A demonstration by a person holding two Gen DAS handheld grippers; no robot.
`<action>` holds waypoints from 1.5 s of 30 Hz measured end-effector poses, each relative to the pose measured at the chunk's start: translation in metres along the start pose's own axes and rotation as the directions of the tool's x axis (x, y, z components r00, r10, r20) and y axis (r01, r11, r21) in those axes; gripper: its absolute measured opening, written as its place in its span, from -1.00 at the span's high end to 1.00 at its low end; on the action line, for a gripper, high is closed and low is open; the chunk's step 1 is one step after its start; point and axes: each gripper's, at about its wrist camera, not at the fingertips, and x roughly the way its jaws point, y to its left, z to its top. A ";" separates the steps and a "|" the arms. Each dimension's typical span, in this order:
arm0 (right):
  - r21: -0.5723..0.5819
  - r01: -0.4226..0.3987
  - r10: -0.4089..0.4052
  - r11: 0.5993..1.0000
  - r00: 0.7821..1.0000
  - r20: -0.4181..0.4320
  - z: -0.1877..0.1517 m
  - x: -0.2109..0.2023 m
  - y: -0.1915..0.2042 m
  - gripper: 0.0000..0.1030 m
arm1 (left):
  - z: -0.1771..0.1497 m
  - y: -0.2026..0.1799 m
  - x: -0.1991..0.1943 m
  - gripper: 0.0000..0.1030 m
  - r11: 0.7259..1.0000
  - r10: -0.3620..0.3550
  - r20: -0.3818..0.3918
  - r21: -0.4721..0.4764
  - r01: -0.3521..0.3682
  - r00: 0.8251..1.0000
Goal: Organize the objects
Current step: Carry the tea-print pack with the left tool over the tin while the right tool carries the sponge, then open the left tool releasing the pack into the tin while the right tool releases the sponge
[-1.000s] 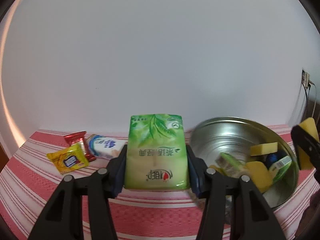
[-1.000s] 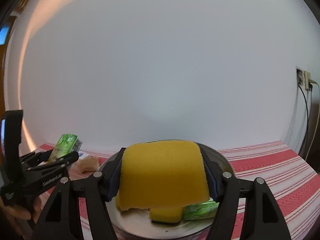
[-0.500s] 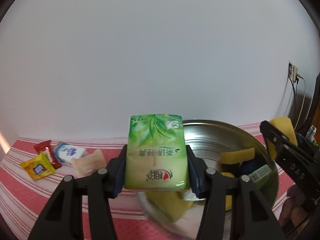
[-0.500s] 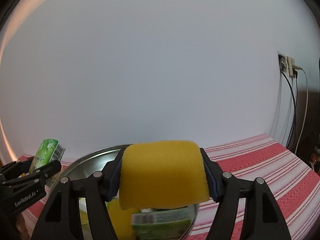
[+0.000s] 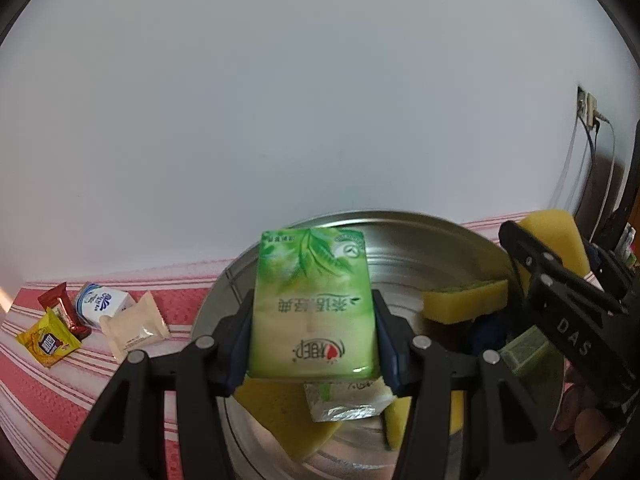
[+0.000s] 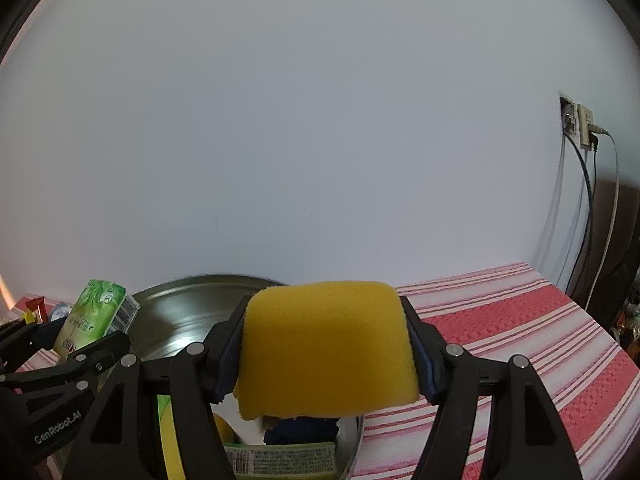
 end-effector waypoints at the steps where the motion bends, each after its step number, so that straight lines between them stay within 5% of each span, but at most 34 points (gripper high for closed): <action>1: 0.002 -0.011 0.011 1.000 1.000 -0.007 0.000 0.001 0.000 -0.37 | 0.000 0.001 0.001 -0.01 1.000 0.002 -0.007 -0.002 -0.002 1.000; 28: -0.070 -0.120 0.113 0.990 0.989 -0.096 0.008 -0.006 0.031 -0.44 | -0.003 -0.008 0.031 -0.02 0.999 0.043 -0.075 0.028 -0.041 0.996; 31: -0.030 -0.142 0.138 0.989 0.986 -0.090 0.012 -0.011 0.028 -0.74 | -0.002 -0.011 0.018 -0.40 0.999 0.034 -0.071 0.019 -0.033 0.997; 33: -0.003 -0.176 0.175 0.984 0.981 -0.081 0.014 -0.014 0.027 -0.75 | 0.000 -0.012 0.013 -0.69 0.999 0.041 -0.050 0.016 -0.041 0.998; 38: 0.086 -0.239 0.239 0.967 0.971 0.005 0.019 -0.030 0.010 -0.76 | 0.004 -0.014 -0.001 -0.84 0.999 0.052 -0.002 0.012 -0.052 0.999; 42: 0.202 -0.196 0.167 0.960 0.974 0.150 0.022 -0.049 -0.021 -0.75 | 0.007 0.008 -0.011 -0.99 0.993 0.084 0.069 -0.085 -0.078 0.994; 45: 0.200 -0.174 0.147 0.964 0.978 0.146 0.021 -0.048 -0.019 -0.75 | 0.007 0.020 -0.012 -0.99 0.989 0.096 0.082 -0.122 -0.086 0.992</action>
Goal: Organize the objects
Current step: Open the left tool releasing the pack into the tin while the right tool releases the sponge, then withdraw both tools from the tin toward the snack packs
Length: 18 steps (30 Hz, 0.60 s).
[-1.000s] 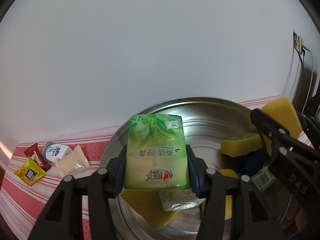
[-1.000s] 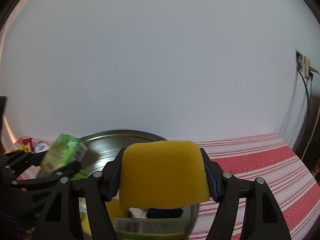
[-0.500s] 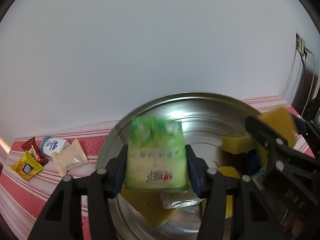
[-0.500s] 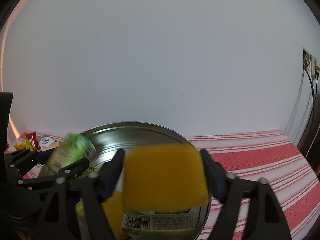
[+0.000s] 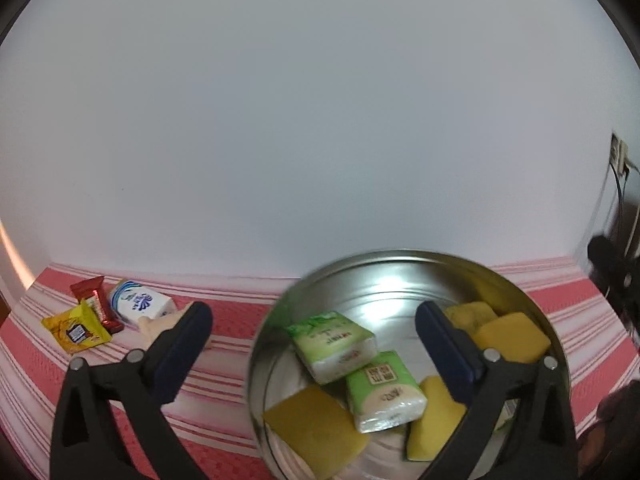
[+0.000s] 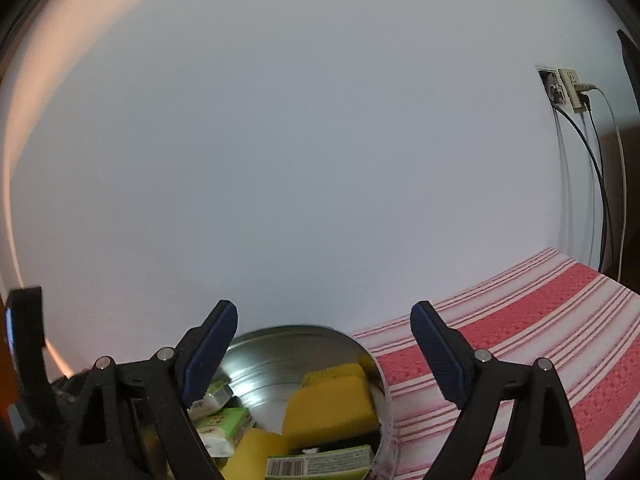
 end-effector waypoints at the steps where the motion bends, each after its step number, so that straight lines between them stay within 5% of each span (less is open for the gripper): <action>1: -0.013 0.004 -0.004 1.000 1.000 -0.009 -0.002 0.002 0.003 -0.75 | 0.000 0.002 0.001 -0.99 1.000 0.003 -0.001 0.001 -0.003 1.000; 8: -0.105 0.035 -0.037 0.994 0.999 -0.012 -0.012 0.004 0.025 -0.75 | -0.006 0.006 -0.005 -0.99 0.999 0.042 0.003 0.014 -0.042 0.999; 18: -0.112 0.066 -0.052 0.992 0.991 0.120 -0.021 -0.016 0.038 -0.76 | -0.020 0.045 -0.036 -0.99 0.998 0.066 0.070 -0.021 -0.065 0.995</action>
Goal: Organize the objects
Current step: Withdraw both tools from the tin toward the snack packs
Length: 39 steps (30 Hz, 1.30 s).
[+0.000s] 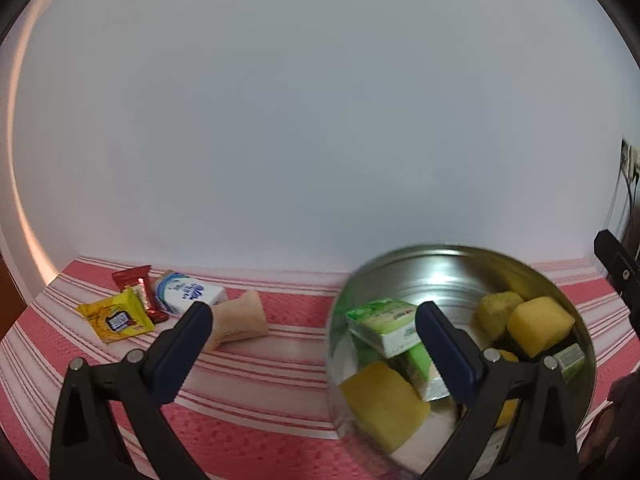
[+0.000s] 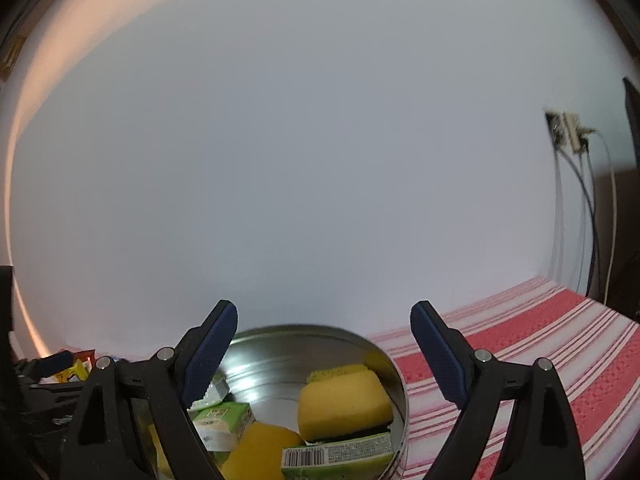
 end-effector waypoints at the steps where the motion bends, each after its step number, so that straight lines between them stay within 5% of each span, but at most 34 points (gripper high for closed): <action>1: -0.008 0.003 -0.003 1.000 1.000 0.005 0.000 -0.001 0.004 -0.76 | -0.001 0.005 -0.004 -0.99 1.000 0.008 0.017 0.001 -0.008 1.000; 18: -0.060 -0.054 0.052 0.997 0.998 -0.039 -0.021 -0.013 0.034 -0.76 | -0.035 0.092 -0.003 -0.99 0.983 0.178 0.041 0.031 -0.179 0.983; 27: -0.106 -0.102 0.094 0.989 0.993 -0.073 -0.028 -0.022 0.068 -0.76 | -0.035 0.140 0.006 -0.99 0.984 0.177 0.006 -0.020 -0.177 0.984; 35: -0.147 -0.257 0.236 0.955 0.961 -0.143 -0.049 -0.021 0.146 -0.76 | -0.033 0.184 0.017 -0.99 0.972 0.228 -0.005 -0.047 -0.228 0.974; 39: -0.149 -0.345 0.315 0.927 0.929 -0.195 -0.058 -0.007 0.193 -0.76 | -0.033 0.216 0.021 -0.99 0.963 0.256 -0.017 -0.083 -0.256 0.967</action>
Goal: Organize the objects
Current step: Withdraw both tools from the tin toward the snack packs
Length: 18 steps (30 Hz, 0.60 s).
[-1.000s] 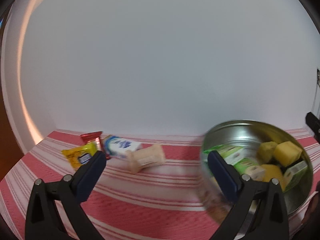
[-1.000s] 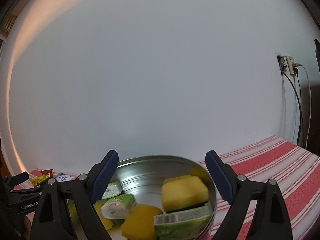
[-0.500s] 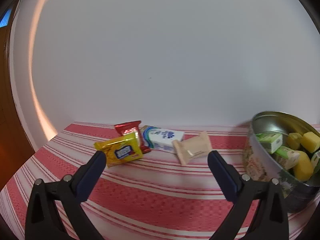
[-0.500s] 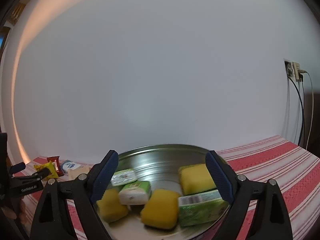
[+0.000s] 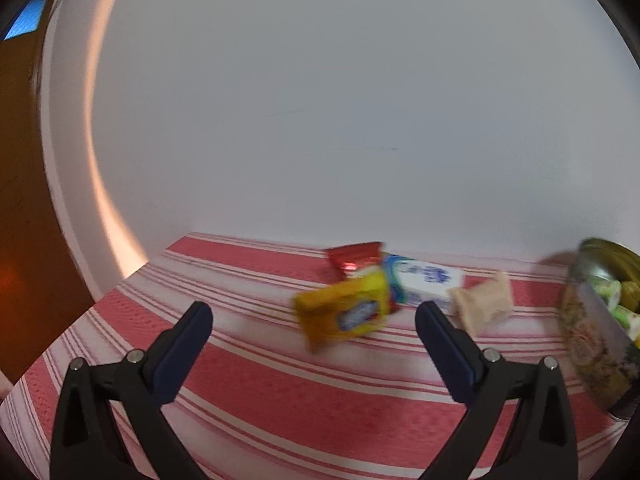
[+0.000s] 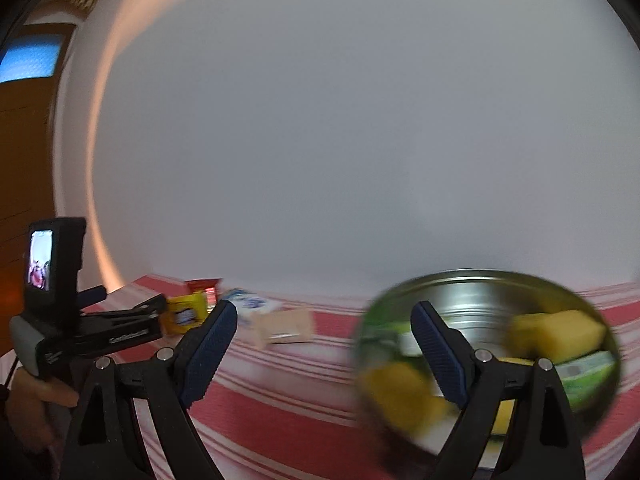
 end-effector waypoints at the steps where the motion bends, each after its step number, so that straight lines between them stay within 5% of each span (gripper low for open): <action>1: -0.009 -0.013 0.013 1.000 1.000 -0.011 -0.003 0.014 0.006 -0.76 | 0.001 0.008 0.004 -0.99 1.000 0.008 -0.006 -0.014 -0.008 1.000; 8: -0.023 -0.101 0.093 0.995 0.968 -0.232 -0.004 0.101 0.048 -0.76 | 0.002 0.048 0.025 -0.99 0.988 0.132 -0.073 -0.072 -0.138 0.989; 11: -0.038 -0.085 0.070 0.996 0.948 -0.311 -0.003 0.132 0.055 -0.76 | 0.001 0.057 0.032 -0.99 0.988 0.094 -0.110 -0.113 -0.107 0.989; 18: -0.053 -0.001 -0.026 0.999 0.860 -0.510 -0.019 0.208 0.045 -0.76 | -0.002 0.056 0.037 -0.99 0.992 0.061 -0.135 -0.104 -0.076 0.989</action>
